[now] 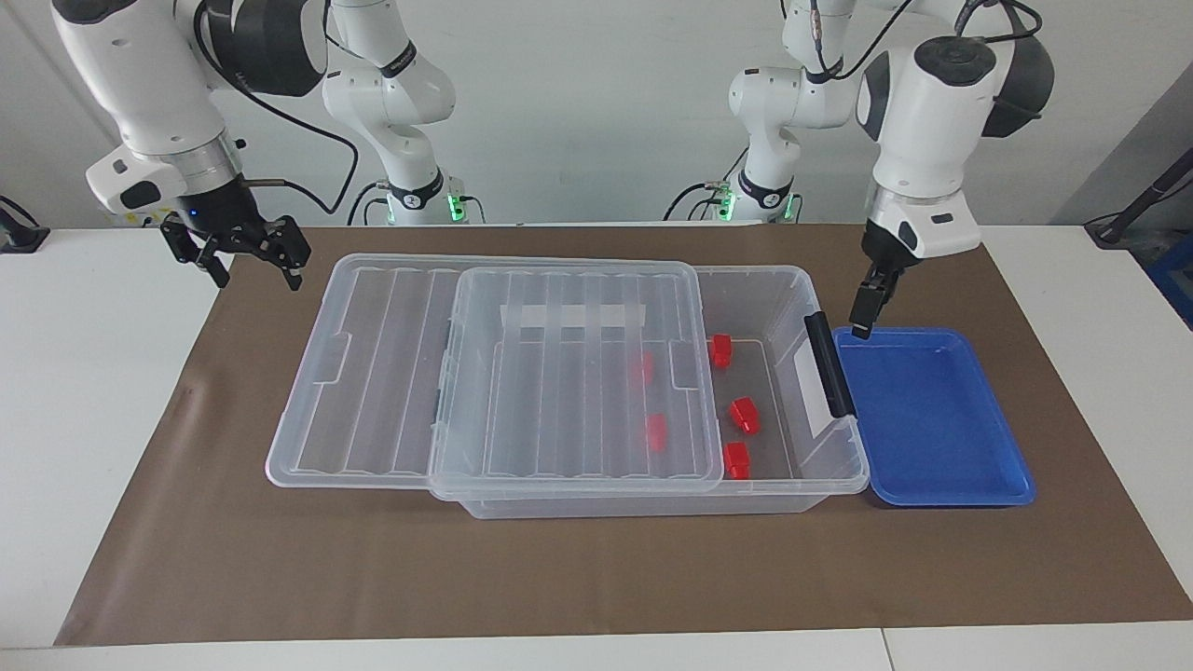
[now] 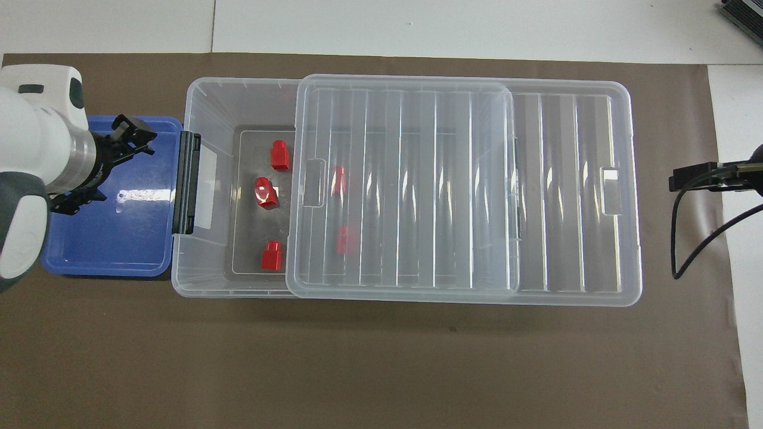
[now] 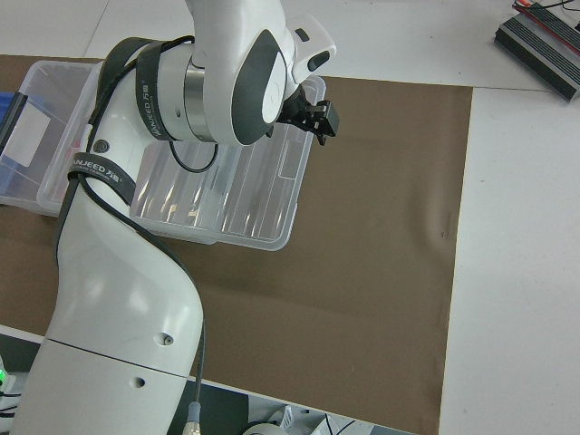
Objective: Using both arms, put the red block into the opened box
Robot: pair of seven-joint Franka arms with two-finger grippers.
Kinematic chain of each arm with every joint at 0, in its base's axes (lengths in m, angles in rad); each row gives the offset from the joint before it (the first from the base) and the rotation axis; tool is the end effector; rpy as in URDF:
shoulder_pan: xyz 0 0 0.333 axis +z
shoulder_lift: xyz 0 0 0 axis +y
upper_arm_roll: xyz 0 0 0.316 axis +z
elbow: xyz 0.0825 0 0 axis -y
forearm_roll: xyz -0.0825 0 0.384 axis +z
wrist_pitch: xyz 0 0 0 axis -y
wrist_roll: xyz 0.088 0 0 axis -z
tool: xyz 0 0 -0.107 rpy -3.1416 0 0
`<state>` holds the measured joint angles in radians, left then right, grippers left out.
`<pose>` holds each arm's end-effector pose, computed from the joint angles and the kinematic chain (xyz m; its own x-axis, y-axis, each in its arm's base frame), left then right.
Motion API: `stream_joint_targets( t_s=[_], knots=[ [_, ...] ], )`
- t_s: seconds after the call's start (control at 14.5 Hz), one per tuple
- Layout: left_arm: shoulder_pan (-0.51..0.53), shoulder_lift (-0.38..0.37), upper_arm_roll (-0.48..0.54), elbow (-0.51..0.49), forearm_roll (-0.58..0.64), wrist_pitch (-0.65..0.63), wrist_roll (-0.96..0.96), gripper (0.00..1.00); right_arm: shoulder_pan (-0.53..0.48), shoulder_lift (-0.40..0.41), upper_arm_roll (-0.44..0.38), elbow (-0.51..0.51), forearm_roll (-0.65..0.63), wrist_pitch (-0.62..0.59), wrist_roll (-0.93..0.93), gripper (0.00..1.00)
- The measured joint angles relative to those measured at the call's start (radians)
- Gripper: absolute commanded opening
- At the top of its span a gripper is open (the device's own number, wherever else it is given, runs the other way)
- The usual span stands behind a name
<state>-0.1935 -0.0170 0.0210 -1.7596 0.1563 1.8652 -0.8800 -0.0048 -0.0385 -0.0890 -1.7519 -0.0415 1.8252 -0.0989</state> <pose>0.5638 -0.0860 0.5715 0.7686 0.6098 0.1936 0.6224 -0.7827 -0.0059 0.5587 -0.0568 0.5825 0.9941 0.0157 0.1070 0.0106 -0.9988 0.0485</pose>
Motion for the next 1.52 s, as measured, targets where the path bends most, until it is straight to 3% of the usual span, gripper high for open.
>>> stream_joint_targets(
  t_s=[0.07, 0.14, 0.48, 0.76, 1.24, 1.52],
  knots=[
    [0.025, -0.008, 0.002, 0.021, 0.000, -0.042, 0.127, 1.00, -0.019, 0.005, -0.001, -0.027, 0.000, 0.041, -0.055, 0.15],
    [0.047, -0.013, 0.003, 0.049, 0.000, -0.092, 0.242, 1.00, -0.035, 0.014, -0.001, -0.050, 0.000, 0.075, -0.092, 0.00],
    [0.122, -0.034, 0.005, 0.122, -0.004, -0.292, 0.715, 1.00, -0.058, 0.089, -0.002, -0.085, 0.001, 0.177, -0.126, 0.00],
    [0.186, -0.056, 0.005, 0.133, -0.052, -0.410, 0.975, 1.00, -0.073, 0.146, -0.002, -0.106, 0.105, 0.237, -0.179, 0.00],
    [0.205, -0.088, -0.024, 0.104, -0.085, -0.362, 0.990, 1.00, -0.048, 0.157, 0.005, -0.136, 0.157, 0.277, -0.183, 0.00],
    [0.204, -0.057, -0.024, 0.085, -0.102, -0.353, 0.985, 1.00, -0.046, 0.157, 0.005, -0.136, 0.158, 0.277, -0.183, 0.00]
  ],
)
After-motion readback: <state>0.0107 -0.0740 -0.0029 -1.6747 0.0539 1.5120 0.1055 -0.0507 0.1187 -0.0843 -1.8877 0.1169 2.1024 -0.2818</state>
